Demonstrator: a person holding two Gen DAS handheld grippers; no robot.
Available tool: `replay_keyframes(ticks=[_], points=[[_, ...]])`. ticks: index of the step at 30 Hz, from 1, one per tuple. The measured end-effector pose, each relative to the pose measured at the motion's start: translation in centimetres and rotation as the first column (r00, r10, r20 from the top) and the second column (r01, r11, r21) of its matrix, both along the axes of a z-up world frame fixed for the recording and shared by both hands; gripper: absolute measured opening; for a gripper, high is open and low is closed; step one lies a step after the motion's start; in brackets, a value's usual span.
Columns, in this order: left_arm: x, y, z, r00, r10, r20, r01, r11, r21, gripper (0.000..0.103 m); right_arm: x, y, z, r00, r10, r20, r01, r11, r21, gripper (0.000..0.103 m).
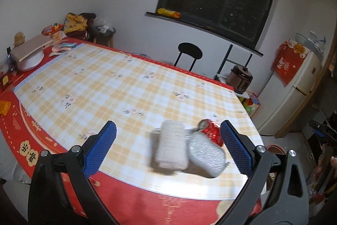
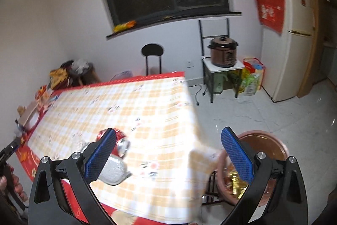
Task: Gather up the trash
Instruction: 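Move both tools back over the table toward the grey mesh pad, then grasp the grey mesh pad with the right gripper and lift it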
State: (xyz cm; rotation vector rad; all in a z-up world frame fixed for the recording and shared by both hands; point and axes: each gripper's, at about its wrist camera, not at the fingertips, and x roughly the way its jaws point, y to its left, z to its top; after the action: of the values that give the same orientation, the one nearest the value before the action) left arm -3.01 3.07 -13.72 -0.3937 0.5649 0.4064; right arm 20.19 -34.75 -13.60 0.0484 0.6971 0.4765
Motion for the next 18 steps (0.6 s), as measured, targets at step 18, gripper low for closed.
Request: replay_keyframes(ticks=[18], points=[[3.2,9.1,-8.5,0.978,-0.197,-0.060,0.185,0.969,-0.166,0.096,-3.8,21.2,-10.4,0.967,0.218,-0.130,-0.251,0.900,-0.355,0.098]])
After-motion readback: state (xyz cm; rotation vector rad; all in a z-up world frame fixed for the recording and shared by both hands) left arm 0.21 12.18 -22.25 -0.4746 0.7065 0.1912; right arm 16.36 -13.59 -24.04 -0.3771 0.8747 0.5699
